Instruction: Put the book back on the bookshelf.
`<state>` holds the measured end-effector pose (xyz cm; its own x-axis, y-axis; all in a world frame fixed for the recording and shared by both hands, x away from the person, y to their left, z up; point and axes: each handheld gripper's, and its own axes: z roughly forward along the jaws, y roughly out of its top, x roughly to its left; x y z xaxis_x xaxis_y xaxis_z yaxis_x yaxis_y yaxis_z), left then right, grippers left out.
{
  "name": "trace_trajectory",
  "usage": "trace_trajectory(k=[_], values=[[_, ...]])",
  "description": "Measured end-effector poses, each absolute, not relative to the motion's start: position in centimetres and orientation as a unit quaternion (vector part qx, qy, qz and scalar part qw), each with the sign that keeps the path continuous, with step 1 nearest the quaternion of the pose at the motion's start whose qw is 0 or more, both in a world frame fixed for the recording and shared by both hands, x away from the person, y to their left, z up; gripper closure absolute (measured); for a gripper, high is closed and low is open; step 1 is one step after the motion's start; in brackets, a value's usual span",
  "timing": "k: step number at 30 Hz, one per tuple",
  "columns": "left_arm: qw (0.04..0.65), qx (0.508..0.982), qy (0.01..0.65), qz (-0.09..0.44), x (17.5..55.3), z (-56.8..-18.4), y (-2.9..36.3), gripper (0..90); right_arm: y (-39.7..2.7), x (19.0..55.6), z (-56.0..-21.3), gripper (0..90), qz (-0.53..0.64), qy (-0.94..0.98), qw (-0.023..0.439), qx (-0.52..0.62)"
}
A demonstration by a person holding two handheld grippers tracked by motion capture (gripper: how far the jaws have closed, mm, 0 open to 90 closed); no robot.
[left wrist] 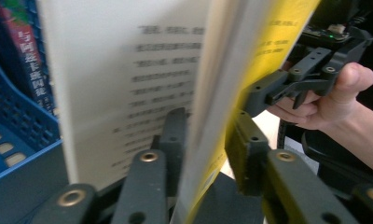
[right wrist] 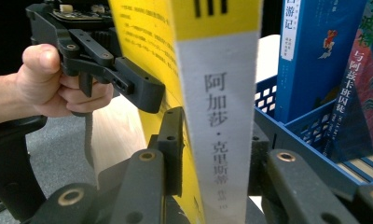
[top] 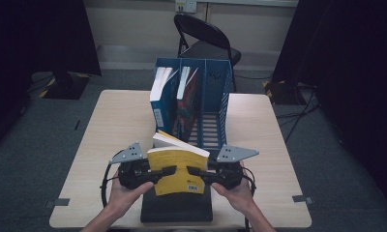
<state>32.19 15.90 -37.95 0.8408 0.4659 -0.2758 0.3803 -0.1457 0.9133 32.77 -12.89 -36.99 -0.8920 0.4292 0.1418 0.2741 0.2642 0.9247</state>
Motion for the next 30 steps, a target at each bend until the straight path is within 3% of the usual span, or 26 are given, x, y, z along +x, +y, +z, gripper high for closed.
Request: trace_trajectory(k=[1, 6, 10, 15, 27, 30], values=[[0.587, 0.757, 0.284, 0.042, 32.2, -38.0, 16.1, 61.5, -12.9, 32.8, -37.0, 70.0, 0.564, 0.792, 0.068, 0.223], [0.564, 0.768, 0.293, 0.075, 32.0, -38.5, 17.2, 49.9, -13.2, 32.8, -37.1, 71.8, 0.564, 0.791, 0.064, 0.229], [0.552, 0.765, 0.317, 0.094, 32.0, -39.2, 18.3, 46.5, -13.2, 32.9, -37.1, 72.7, 0.562, 0.792, 0.068, 0.228], [0.551, 0.767, 0.32, 0.079, 32.9, -39.9, 18.3, 39.3, -13.1, 32.9, -37.2, 73.0, 0.558, 0.794, 0.07, 0.23], [0.526, 0.787, 0.314, 0.068, 33.3, -41.6, 16.6, 33.8, -12.2, 32.8, -37.4, 65.3, 0.554, 0.801, 0.065, 0.218], [0.523, 0.789, 0.315, 0.074, 33.3, -41.5, 16.7, 36.3, -12.0, 32.8, -37.4, 65.8, 0.554, 0.801, 0.069, 0.218]])
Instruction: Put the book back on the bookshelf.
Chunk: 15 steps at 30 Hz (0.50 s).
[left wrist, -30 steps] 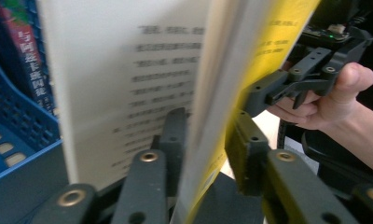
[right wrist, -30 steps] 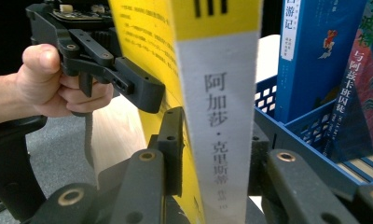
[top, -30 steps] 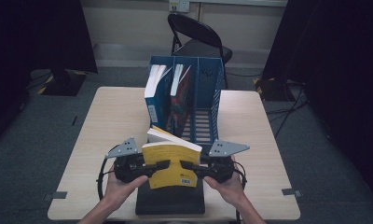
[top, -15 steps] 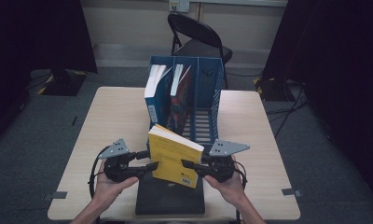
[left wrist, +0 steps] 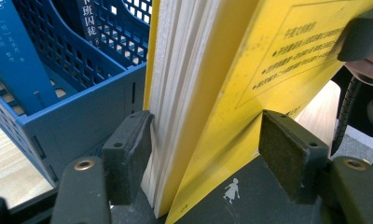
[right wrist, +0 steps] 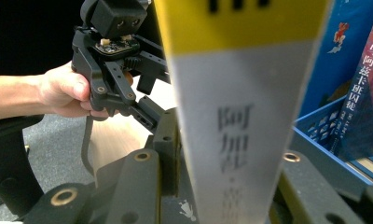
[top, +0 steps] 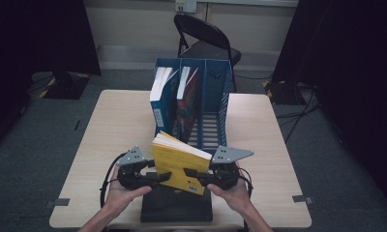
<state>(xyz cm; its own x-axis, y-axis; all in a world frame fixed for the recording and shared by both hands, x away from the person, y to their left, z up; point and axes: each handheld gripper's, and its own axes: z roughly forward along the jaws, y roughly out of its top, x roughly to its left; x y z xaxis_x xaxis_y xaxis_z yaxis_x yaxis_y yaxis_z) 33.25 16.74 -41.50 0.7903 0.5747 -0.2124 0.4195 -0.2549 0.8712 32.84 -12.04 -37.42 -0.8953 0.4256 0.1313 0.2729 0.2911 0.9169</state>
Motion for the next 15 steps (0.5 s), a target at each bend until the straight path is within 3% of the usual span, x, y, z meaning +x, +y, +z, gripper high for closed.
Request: trace_trajectory(k=[2, 11, 15], values=[[0.526, 0.787, 0.316, 0.07, 33.2, -41.56, 16.88, 41.3, -11.9, 32.91, -37.49, 69.6, 0.555, 0.801, 0.067, 0.215], [0.518, 0.789, 0.32, 0.078, 32.7, -41.39, 16.82, 44.5, -11.22, 33.07, -37.89, 67.8, 0.564, 0.795, 0.069, 0.213], [0.515, 0.793, 0.318, 0.073, 32.7, -41.31, 16.95, 44.4, -11.21, 33.18, -38.05, 71.0, 0.567, 0.794, 0.065, 0.21]])
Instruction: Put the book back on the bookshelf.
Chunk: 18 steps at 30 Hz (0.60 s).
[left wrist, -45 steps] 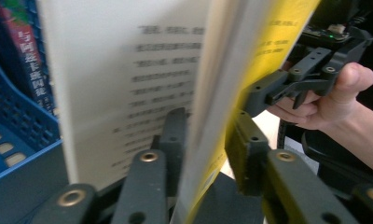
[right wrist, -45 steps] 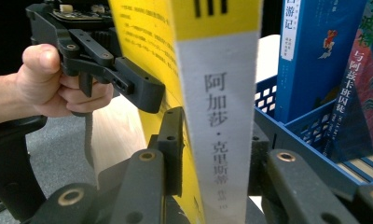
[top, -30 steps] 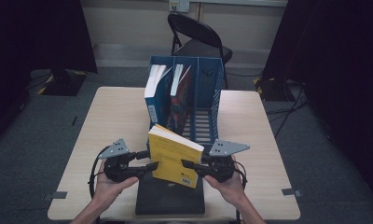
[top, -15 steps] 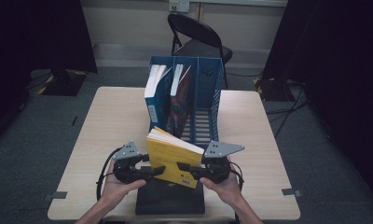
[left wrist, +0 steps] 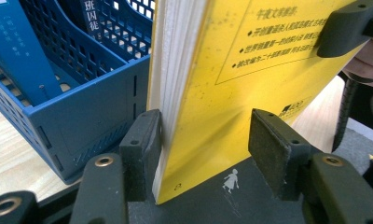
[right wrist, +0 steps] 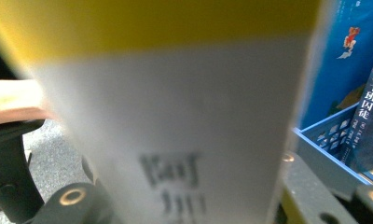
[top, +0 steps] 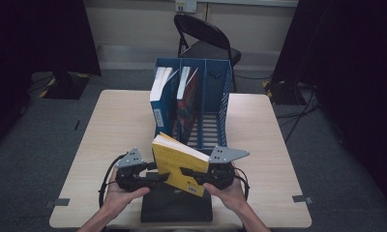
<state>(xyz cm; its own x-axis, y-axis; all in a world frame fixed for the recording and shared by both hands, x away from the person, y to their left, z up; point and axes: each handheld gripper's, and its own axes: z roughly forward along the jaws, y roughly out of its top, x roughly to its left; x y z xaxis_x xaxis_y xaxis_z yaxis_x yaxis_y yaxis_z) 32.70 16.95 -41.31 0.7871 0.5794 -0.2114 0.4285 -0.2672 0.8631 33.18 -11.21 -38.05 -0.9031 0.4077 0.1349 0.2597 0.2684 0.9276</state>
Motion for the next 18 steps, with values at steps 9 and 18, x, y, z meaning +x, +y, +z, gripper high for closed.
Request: trace_trajectory(k=[9, 18], values=[[0.51, 0.795, 0.319, 0.076, 33.1, -41.7, 16.9, 32.9, -11.0, 32.7, -37.8, 75.5, 0.557, 0.796, 0.097, 0.216], [0.48, 0.81, 0.326, 0.082, 32.6, -41.4, 18.7, 23.6, -11.4, 32.7, -37.7, 75.6, 0.555, 0.795, 0.093, 0.229]])
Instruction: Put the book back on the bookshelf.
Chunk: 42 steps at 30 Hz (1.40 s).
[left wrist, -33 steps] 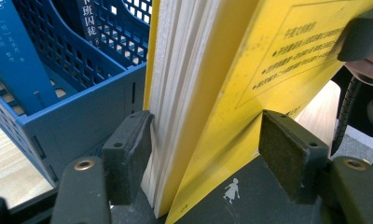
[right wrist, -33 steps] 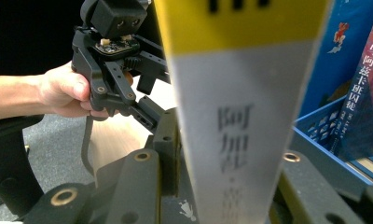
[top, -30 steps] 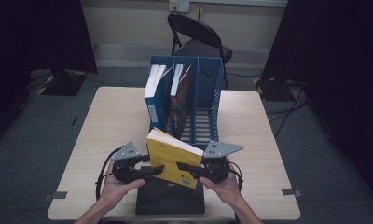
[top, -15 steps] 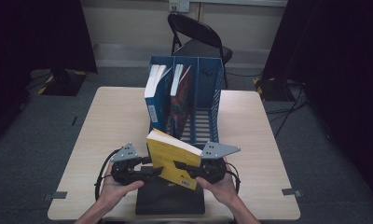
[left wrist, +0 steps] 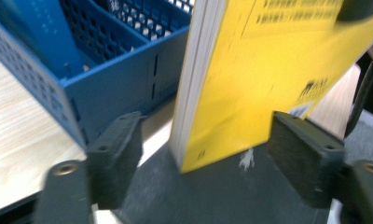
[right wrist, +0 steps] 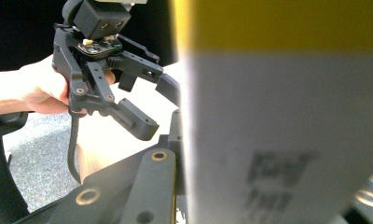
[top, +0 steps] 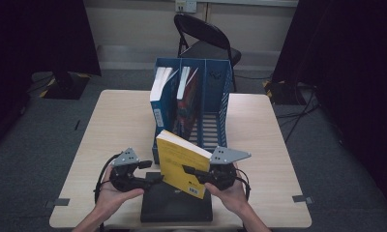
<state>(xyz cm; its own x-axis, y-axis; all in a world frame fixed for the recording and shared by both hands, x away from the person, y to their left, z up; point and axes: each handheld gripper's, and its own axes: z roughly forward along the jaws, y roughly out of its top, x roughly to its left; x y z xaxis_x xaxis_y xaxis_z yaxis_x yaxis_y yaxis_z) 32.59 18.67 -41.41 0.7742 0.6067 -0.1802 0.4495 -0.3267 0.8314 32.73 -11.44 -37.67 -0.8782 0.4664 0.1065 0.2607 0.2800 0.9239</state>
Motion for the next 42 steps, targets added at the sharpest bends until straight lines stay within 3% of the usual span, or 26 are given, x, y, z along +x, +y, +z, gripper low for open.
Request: trace_trajectory(k=[12, 21, 28, 42], values=[[0.481, 0.8, 0.348, 0.084, 32.4, -43.2, 21.8, 19.3, -12.6, 32.6, -37.6, 75.6, 0.554, 0.791, 0.09, 0.244], [0.445, 0.768, 0.44, 0.135, 32.9, -44.4, 23.1, 17.0, -13.4, 32.6, -37.2, 75.7, 0.549, 0.79, 0.102, 0.254], [0.435, 0.769, 0.441, 0.158, 33.0, -44.6, 23.1, 16.2, -14.4, 32.7, -36.8, 75.7, 0.55, 0.783, 0.109, 0.267], [0.43, 0.781, 0.426, 0.154, 32.9, -44.7, 22.9, 15.6, -15.8, 33.1, -35.2, 75.7, 0.557, 0.772, 0.13, 0.277]])
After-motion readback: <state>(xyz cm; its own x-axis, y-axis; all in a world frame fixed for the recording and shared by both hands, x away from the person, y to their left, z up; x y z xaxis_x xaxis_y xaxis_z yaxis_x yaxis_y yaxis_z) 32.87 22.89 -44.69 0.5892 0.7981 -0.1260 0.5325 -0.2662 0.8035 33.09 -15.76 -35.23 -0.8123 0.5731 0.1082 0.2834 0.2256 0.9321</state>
